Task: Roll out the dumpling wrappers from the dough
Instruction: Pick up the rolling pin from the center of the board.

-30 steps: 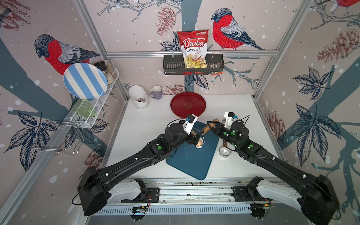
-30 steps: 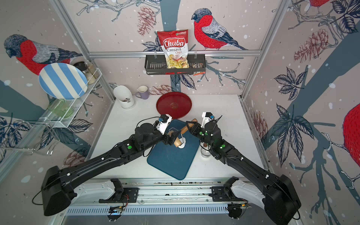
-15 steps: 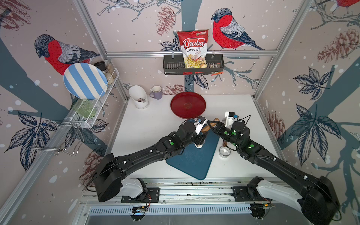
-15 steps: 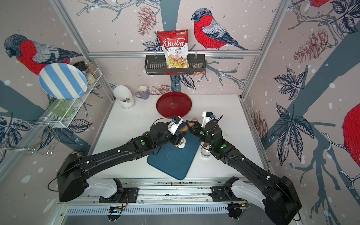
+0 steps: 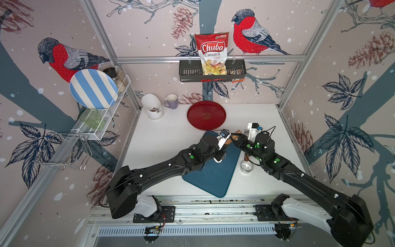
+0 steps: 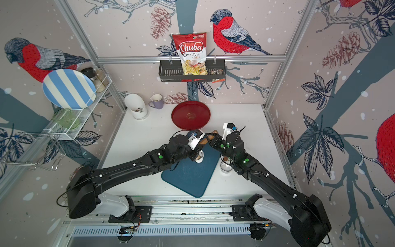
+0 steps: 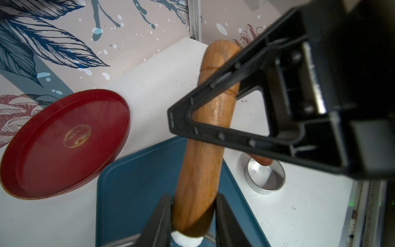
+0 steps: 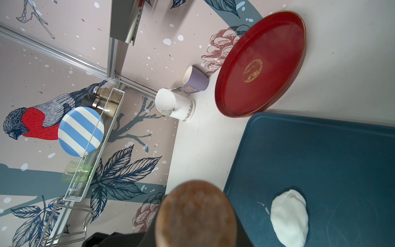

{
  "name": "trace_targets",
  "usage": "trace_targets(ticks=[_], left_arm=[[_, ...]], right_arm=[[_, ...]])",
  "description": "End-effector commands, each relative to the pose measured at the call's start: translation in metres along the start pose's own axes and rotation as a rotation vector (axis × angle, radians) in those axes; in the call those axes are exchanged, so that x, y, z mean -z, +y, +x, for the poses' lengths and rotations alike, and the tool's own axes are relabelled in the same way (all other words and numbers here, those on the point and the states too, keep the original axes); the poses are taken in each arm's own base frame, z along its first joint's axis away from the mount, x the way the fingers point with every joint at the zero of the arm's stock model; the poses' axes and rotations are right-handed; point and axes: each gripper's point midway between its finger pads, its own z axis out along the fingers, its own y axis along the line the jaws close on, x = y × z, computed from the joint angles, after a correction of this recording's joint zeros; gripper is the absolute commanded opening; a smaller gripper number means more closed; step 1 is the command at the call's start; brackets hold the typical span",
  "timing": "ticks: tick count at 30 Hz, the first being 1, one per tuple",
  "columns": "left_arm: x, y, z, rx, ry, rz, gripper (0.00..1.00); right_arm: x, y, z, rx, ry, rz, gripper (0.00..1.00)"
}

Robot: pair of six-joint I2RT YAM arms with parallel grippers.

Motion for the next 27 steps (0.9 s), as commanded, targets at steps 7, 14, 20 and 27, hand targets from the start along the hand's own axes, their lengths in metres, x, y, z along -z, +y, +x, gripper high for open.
trace_targets(ticks=[7,14,20,27], left_arm=[[0.005,0.008,-0.009,0.022,-0.035,-0.035,0.00],[0.011,0.008,-0.013,0.040,-0.050,-0.032,0.36],[0.019,0.007,-0.007,0.024,-0.052,-0.022,0.65],[0.005,0.002,-0.005,-0.001,-0.006,-0.001,0.67]], right_arm=[[0.002,0.012,-0.005,0.004,-0.005,-0.049,0.01],[0.003,0.005,-0.006,0.010,-0.011,-0.022,0.00],[0.004,0.009,-0.009,0.011,-0.016,-0.033,0.00],[0.005,0.016,-0.009,0.013,-0.005,-0.054,0.00]])
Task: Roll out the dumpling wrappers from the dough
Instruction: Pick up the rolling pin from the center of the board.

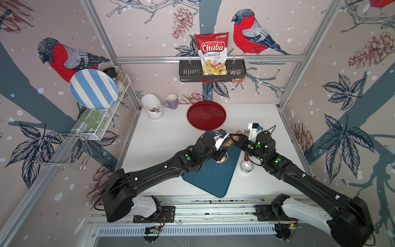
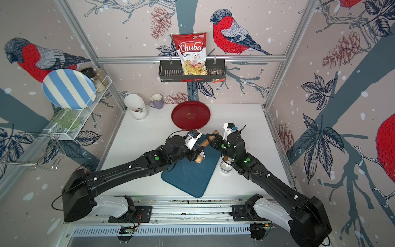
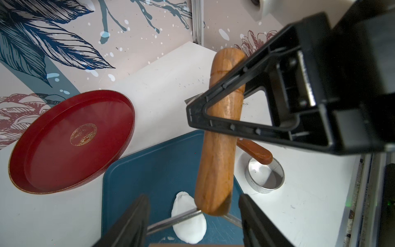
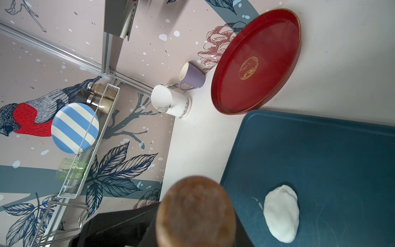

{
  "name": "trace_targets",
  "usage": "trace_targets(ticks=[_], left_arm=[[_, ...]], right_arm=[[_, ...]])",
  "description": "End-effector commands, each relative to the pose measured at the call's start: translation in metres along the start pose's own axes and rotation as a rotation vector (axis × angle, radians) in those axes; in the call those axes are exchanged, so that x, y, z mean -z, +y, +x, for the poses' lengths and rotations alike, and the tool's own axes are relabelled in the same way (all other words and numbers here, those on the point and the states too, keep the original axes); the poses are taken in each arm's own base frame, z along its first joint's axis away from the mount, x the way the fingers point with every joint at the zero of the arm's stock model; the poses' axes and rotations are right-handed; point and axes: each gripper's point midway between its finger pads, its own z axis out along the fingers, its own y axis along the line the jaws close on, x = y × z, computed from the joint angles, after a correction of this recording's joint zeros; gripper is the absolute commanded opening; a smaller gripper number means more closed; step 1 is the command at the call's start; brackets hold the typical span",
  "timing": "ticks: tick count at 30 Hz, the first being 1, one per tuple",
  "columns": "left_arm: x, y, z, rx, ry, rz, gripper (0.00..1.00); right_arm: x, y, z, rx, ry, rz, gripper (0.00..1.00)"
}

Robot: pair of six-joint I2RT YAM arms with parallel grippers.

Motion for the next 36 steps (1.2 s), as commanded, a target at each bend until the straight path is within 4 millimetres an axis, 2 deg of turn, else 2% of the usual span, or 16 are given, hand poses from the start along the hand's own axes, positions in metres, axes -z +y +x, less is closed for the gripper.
trace_targets(ticks=[1,10,17,22,25,28,34,36], left_arm=[[-0.006,-0.004,-0.006,-0.016,0.004,0.021,0.66],[-0.023,-0.008,-0.001,-0.020,0.054,0.030,0.51],[-0.027,-0.008,0.010,-0.025,0.090,0.018,0.42],[-0.026,-0.008,0.010,-0.025,0.090,0.019,0.19],[-0.025,-0.008,0.007,-0.024,0.077,0.017,0.09],[-0.022,-0.007,0.004,-0.022,0.063,0.012,0.05],[-0.013,-0.003,-0.006,-0.010,0.010,-0.002,0.01],[-0.009,-0.002,-0.010,-0.009,-0.009,-0.001,0.00]], right_arm=[[0.002,0.019,-0.009,0.003,-0.025,-0.068,0.00],[0.003,0.021,-0.010,0.006,-0.026,-0.074,0.00],[0.004,0.023,-0.010,0.009,-0.026,-0.078,0.00],[0.005,0.022,-0.010,0.016,-0.027,-0.075,0.00],[0.005,0.021,-0.010,0.025,-0.025,-0.070,0.01],[0.005,0.019,-0.008,0.034,-0.020,-0.060,0.08],[0.007,0.005,-0.003,0.048,-0.008,-0.025,0.46],[0.009,0.000,-0.001,0.052,-0.003,-0.015,0.52]])
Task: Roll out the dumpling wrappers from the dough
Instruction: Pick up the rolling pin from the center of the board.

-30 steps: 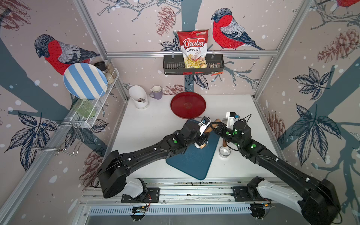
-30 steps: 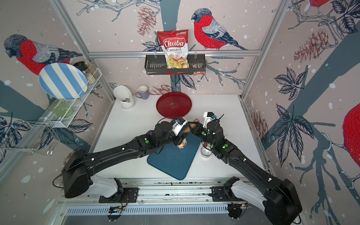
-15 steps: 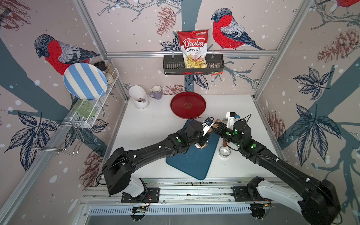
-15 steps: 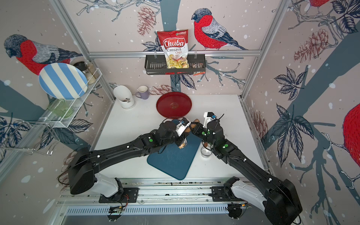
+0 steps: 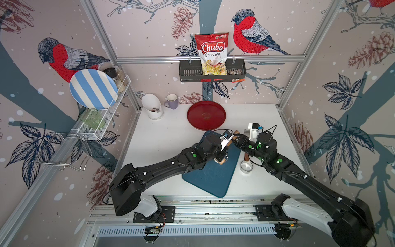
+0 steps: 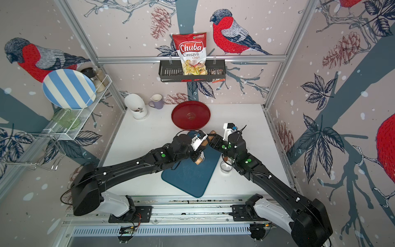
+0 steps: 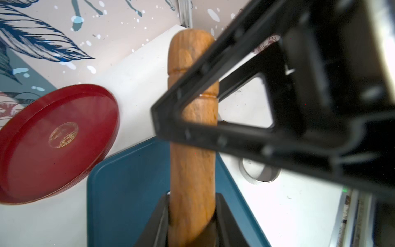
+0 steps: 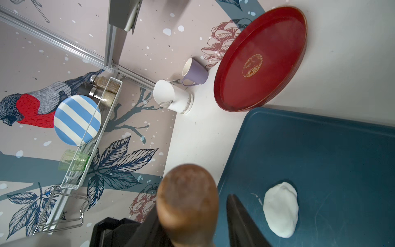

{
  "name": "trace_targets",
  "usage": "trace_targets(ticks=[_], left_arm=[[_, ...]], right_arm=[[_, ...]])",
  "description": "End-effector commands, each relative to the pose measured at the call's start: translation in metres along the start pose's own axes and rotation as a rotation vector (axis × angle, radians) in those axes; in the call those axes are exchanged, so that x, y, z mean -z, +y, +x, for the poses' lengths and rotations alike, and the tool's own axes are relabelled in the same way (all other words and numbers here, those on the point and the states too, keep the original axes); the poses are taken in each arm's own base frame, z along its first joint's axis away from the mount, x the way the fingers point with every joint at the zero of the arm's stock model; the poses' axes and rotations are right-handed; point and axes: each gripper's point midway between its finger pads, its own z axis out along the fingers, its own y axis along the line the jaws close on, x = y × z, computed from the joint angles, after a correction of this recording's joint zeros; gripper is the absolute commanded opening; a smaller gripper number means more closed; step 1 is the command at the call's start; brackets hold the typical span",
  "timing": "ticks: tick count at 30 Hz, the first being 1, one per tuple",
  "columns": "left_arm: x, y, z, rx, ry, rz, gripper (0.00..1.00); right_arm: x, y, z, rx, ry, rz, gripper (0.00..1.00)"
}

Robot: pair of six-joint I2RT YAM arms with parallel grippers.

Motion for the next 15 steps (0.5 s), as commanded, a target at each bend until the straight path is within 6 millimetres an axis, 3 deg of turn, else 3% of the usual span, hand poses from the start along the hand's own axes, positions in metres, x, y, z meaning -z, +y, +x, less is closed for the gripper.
trace_targets(ticks=[1,8,15], left_arm=[[0.009,0.006,-0.018,0.019,-0.075,-0.032,0.00],[0.019,0.007,-0.021,-0.015,-0.102,-0.029,0.00],[0.031,-0.001,-0.015,-0.096,-0.120,0.020,0.00]], right_arm=[[0.003,-0.004,0.000,0.025,-0.009,-0.002,0.57],[0.020,-0.003,0.003,0.146,0.010,-0.031,0.80],[0.042,0.021,0.011,0.346,0.049,-0.125,0.85]])
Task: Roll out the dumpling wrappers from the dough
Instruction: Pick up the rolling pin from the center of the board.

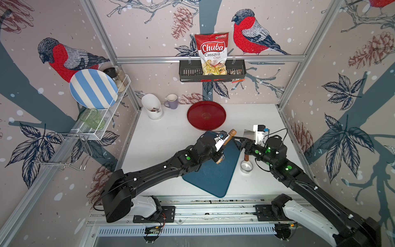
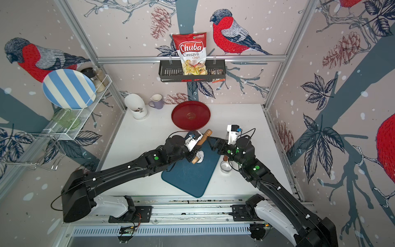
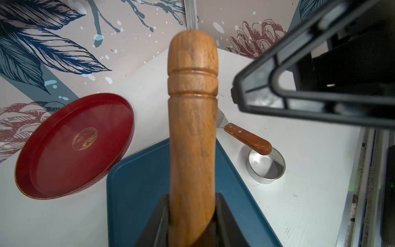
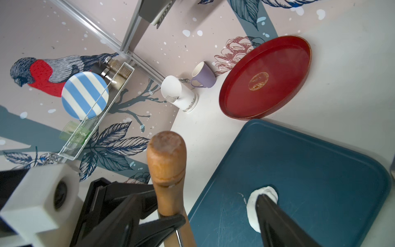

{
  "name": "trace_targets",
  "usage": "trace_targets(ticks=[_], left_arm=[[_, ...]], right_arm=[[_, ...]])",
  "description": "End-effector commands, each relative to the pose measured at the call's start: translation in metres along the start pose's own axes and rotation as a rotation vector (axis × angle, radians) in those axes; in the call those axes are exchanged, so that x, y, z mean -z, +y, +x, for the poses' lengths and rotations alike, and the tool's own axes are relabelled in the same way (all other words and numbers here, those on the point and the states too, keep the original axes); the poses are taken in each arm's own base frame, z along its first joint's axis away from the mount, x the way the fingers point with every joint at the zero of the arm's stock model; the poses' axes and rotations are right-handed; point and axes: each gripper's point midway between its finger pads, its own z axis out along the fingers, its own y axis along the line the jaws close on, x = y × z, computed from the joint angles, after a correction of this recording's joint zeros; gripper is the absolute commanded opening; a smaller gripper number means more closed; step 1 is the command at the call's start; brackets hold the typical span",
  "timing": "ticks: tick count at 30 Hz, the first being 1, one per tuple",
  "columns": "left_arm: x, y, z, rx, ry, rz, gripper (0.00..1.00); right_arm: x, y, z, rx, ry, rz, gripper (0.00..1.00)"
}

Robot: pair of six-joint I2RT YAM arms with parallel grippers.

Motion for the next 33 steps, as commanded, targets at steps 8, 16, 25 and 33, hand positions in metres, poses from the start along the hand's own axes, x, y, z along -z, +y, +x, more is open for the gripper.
trace_targets(ticks=[8,16,25,33], left_arm=[[0.018,-0.019,-0.012,-0.130,-0.086,0.116,0.00],[0.023,-0.030,-0.007,-0.199,-0.092,0.177,0.00],[0.031,-0.044,-0.006,-0.259,-0.116,0.261,0.00],[0.036,-0.052,-0.006,-0.303,-0.136,0.305,0.00]], right_arm=[[0.011,0.032,0.012,0.199,0.119,-0.132,0.83],[0.005,0.042,0.027,0.216,0.246,-0.183,0.76],[0.002,0.047,0.044,0.244,0.334,-0.219,0.67],[0.003,0.055,0.049,0.248,0.365,-0.266,0.64]])
